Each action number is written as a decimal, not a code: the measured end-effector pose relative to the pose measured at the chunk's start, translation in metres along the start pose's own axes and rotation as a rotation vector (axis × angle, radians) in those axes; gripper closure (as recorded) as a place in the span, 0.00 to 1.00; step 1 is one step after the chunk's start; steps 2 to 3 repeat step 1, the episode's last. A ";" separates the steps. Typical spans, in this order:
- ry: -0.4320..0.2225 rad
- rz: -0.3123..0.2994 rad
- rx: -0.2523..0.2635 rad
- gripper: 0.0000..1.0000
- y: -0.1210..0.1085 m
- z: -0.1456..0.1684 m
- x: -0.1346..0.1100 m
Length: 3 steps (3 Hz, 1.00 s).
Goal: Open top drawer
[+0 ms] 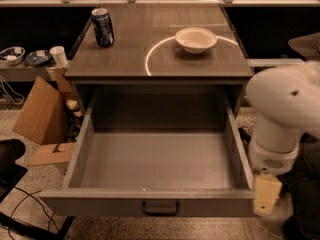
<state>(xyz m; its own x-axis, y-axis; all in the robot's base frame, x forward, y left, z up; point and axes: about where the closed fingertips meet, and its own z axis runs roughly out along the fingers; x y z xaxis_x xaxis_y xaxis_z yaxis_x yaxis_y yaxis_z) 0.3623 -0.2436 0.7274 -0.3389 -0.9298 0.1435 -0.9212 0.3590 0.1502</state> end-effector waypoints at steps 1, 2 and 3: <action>-0.006 0.009 0.067 0.00 -0.004 -0.066 0.028; -0.006 0.009 0.067 0.00 -0.004 -0.066 0.028; -0.006 0.009 0.067 0.00 -0.004 -0.066 0.028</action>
Offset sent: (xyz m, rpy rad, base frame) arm 0.0000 0.0000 0.0000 0.0000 0.0000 0.0000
